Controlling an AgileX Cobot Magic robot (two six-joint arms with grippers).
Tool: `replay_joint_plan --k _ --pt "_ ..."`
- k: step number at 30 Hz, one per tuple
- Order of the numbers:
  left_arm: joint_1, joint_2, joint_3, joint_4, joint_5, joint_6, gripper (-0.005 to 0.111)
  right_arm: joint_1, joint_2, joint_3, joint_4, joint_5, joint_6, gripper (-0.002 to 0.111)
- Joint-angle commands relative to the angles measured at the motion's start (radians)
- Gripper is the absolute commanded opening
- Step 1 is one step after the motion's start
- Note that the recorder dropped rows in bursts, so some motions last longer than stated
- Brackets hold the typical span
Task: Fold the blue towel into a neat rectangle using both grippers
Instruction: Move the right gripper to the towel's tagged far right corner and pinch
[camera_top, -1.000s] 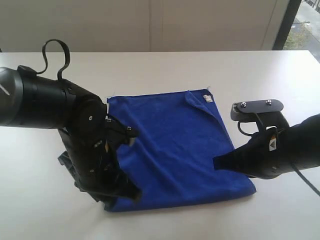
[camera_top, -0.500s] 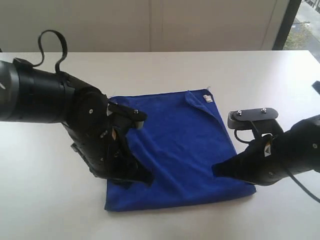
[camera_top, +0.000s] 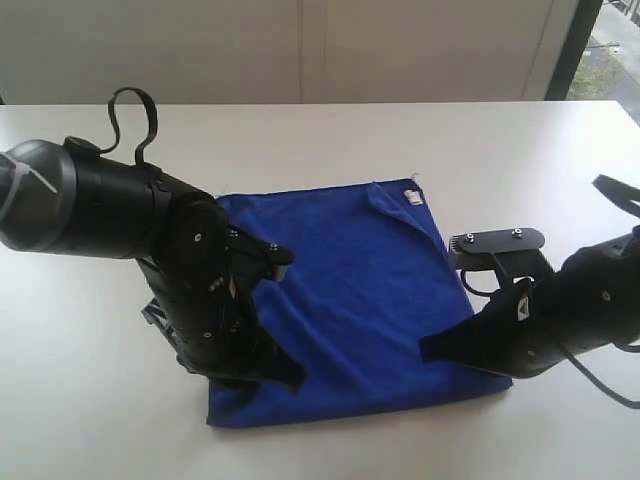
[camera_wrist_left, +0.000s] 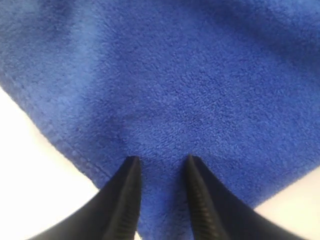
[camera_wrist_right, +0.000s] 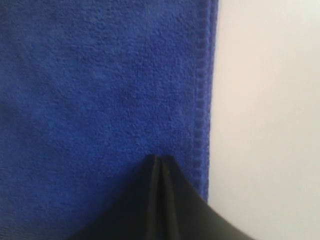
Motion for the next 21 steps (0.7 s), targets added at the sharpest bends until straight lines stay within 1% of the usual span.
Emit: replay_joint_plan --k 1,2,5,8,10,13,16,17,18,20,21 --pt "0.001 0.008 0.004 0.000 0.056 0.004 0.037 0.000 0.017 0.006 -0.004 0.058 0.005 0.000" --pt "0.001 0.008 0.004 0.000 0.056 0.004 0.037 0.000 0.017 0.006 -0.009 0.061 0.011 0.000" --pt "0.001 0.010 0.004 0.006 0.058 0.004 0.037 0.000 0.017 0.006 -0.107 0.074 0.120 0.000" --pt "0.001 0.010 0.004 0.009 0.037 0.031 0.037 0.000 0.008 0.006 -0.116 0.043 0.131 0.000" --pt "-0.001 -0.011 0.002 -0.024 0.041 0.031 0.037 0.000 -0.022 0.006 -0.114 0.020 0.135 0.000" --pt "-0.001 -0.077 0.002 -0.040 -0.054 0.031 0.037 0.000 -0.081 -0.006 -0.114 0.023 0.135 0.000" --pt "0.001 -0.133 0.002 -0.036 -0.126 0.045 0.037 0.000 -0.133 -0.055 -0.114 0.089 0.115 0.000" --pt "0.001 -0.143 0.002 -0.029 -0.131 0.065 0.037 0.000 -0.138 -0.079 -0.114 0.110 0.094 0.000" --pt "0.001 -0.148 0.002 0.007 -0.131 0.068 0.037 0.000 -0.138 -0.099 -0.114 0.130 0.077 0.000" --pt "0.023 -0.148 0.002 0.085 -0.134 0.007 0.037 0.000 -0.130 -0.140 -0.114 0.148 0.059 0.000" --pt "0.036 -0.148 0.002 0.098 -0.141 -0.018 0.036 0.000 -0.124 -0.151 -0.114 0.150 0.056 0.000"
